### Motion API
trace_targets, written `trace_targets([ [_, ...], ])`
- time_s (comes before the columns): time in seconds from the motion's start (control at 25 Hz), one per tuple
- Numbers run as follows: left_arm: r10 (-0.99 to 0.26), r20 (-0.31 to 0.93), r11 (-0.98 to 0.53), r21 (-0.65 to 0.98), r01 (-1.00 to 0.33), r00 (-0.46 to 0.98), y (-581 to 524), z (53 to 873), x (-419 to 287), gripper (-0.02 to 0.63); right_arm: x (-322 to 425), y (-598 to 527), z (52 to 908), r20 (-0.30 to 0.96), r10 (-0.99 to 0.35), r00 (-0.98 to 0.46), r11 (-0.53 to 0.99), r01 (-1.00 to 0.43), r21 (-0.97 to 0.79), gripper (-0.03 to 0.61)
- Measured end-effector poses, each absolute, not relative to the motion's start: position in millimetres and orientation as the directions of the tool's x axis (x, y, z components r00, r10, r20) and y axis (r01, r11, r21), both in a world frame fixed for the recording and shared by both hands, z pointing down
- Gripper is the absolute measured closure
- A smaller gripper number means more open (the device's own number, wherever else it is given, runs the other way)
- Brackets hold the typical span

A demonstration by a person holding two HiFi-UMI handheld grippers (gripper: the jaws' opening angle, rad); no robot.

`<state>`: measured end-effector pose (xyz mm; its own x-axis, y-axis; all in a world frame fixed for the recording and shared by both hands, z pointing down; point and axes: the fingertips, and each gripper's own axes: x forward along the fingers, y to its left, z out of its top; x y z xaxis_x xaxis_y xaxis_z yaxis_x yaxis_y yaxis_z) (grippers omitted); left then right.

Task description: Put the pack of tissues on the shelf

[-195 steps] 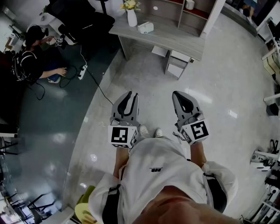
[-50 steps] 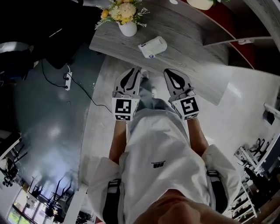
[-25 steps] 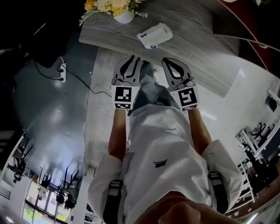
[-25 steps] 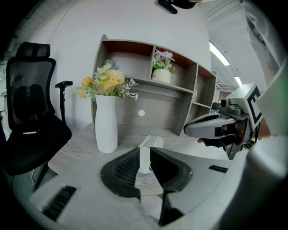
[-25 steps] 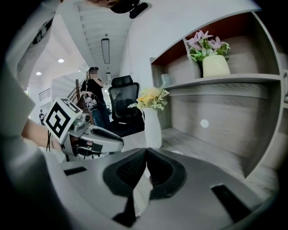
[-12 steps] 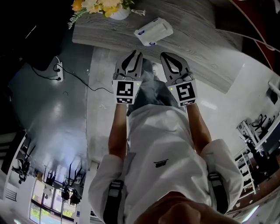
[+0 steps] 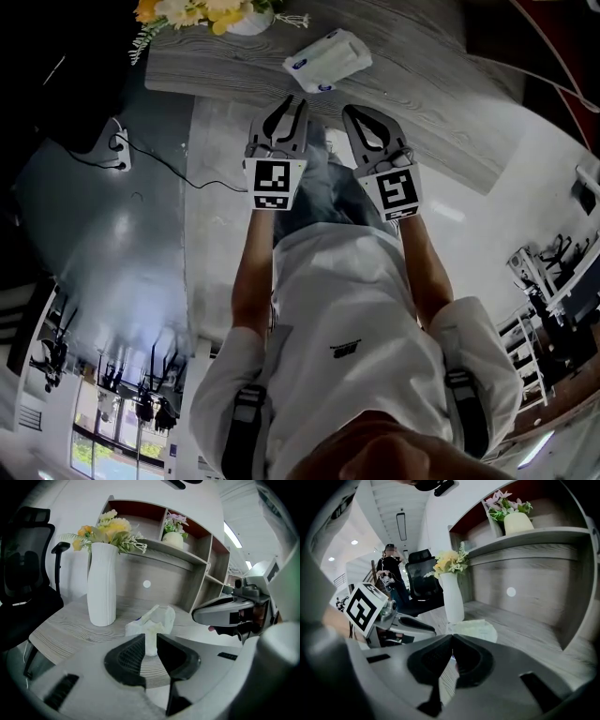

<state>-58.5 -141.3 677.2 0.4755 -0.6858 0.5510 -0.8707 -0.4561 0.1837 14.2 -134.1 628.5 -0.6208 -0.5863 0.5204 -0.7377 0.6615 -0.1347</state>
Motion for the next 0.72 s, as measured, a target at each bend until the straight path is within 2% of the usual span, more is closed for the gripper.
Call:
trace_targets([
  [0.72,-0.631,0.619,-0.433,0.218,-0.874,0.467,-159,724,-50,0.488,16,-139,646,0.551,-0.576,-0.604,0.647,-0.748,-0.144,0.552],
])
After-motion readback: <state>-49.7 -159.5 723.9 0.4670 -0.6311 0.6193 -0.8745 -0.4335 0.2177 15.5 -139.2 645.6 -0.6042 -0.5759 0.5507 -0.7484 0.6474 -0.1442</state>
